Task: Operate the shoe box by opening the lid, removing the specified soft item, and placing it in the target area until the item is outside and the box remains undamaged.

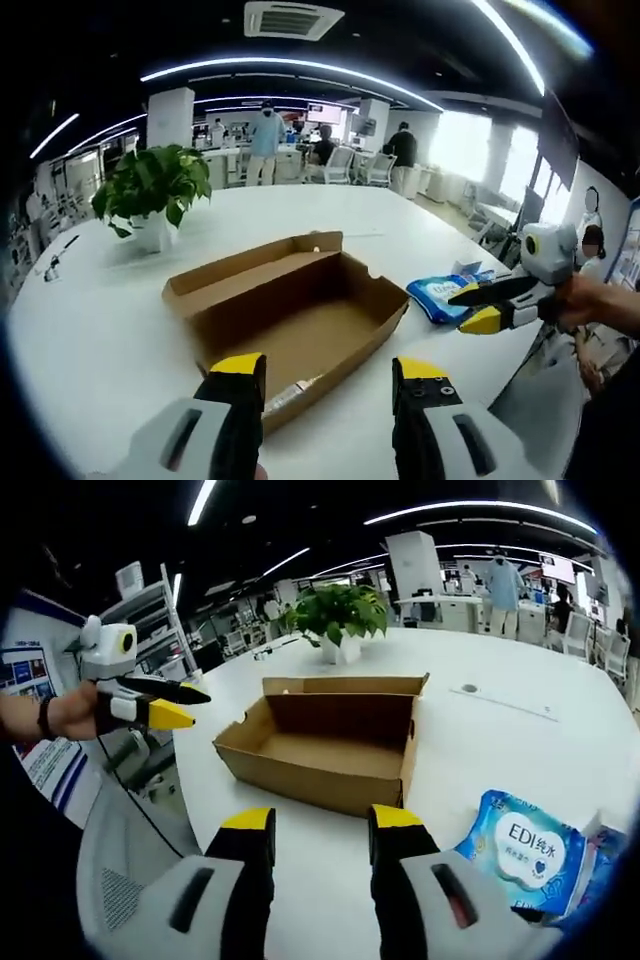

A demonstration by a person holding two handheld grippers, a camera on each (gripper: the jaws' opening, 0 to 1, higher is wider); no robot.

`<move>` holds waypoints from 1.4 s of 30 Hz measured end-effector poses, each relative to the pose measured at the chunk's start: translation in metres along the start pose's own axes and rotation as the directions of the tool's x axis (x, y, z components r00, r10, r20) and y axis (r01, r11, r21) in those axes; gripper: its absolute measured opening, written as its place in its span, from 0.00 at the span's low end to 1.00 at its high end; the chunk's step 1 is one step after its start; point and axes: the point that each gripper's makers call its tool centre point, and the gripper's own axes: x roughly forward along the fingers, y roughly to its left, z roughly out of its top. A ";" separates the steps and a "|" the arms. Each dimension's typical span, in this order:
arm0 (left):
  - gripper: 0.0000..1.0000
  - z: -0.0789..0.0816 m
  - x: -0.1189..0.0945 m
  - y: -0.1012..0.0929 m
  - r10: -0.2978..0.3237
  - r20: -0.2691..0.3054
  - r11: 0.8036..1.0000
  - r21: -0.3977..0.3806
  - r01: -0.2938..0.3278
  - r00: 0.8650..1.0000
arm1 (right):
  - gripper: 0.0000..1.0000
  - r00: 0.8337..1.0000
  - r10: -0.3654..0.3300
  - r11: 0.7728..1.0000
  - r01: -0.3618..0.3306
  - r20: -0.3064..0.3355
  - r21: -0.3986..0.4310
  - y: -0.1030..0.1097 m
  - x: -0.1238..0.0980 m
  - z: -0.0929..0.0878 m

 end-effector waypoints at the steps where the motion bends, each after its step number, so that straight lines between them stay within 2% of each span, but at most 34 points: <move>1: 0.51 0.000 0.003 0.003 -0.007 -0.012 1.000 0.010 0.007 1.000 | 0.35 1.000 -0.003 1.000 0.003 0.000 0.005 -0.002 -0.001 -0.001; 10: 0.52 -0.008 0.031 0.026 -0.043 -0.115 0.994 0.096 0.054 0.992 | 0.35 1.000 -0.019 1.000 0.020 -0.014 0.010 -0.008 -0.007 -0.009; 13: 0.50 -0.018 0.042 0.037 -0.042 -0.182 0.989 0.131 0.067 0.982 | 0.36 0.999 -0.019 1.000 0.018 -0.034 -0.015 -0.008 -0.008 -0.013; 15: 0.49 -0.020 0.048 0.042 -0.037 -0.193 0.989 0.134 0.064 0.980 | 0.37 0.999 -0.020 0.999 0.019 -0.047 -0.025 -0.008 -0.009 -0.016; 20: 0.50 -0.025 0.061 0.045 -0.069 -0.257 0.982 0.154 0.111 0.964 | 0.37 0.998 -0.036 0.999 0.036 -0.044 -0.002 -0.012 -0.012 -0.018; 25: 0.50 -0.028 0.078 0.046 -0.096 -0.328 0.960 0.218 0.174 0.940 | 0.37 0.998 -0.035 0.999 0.035 -0.046 -0.001 -0.011 -0.012 -0.018; 28: 0.50 -0.031 0.088 0.049 -0.103 -0.366 0.963 0.195 0.184 0.925 | 0.37 0.998 -0.034 0.999 0.034 -0.053 0.001 -0.011 -0.012 -0.021; 30: 0.50 -0.033 0.091 0.047 -0.113 -0.376 0.961 0.194 0.197 0.920 | 0.37 0.998 -0.035 0.999 0.035 -0.057 0.007 -0.011 -0.012 -0.023; 33: 0.49 -0.042 0.094 0.040 -0.147 -0.425 0.946 0.204 0.253 0.893 | 0.37 0.998 -0.036 0.999 0.038 -0.060 0.024 -0.011 -0.014 -0.027; 36: 0.49 -0.050 0.096 0.039 -0.140 -0.464 0.932 0.238 0.275 0.875 | 0.36 0.997 -0.033 0.999 0.035 -0.073 0.028 -0.010 -0.015 -0.034; 42: 0.48 -0.058 0.104 0.035 -0.164 -0.502 0.916 0.241 0.320 0.849 | 0.36 0.995 -0.033 0.999 0.036 -0.092 0.030 -0.009 -0.016 -0.039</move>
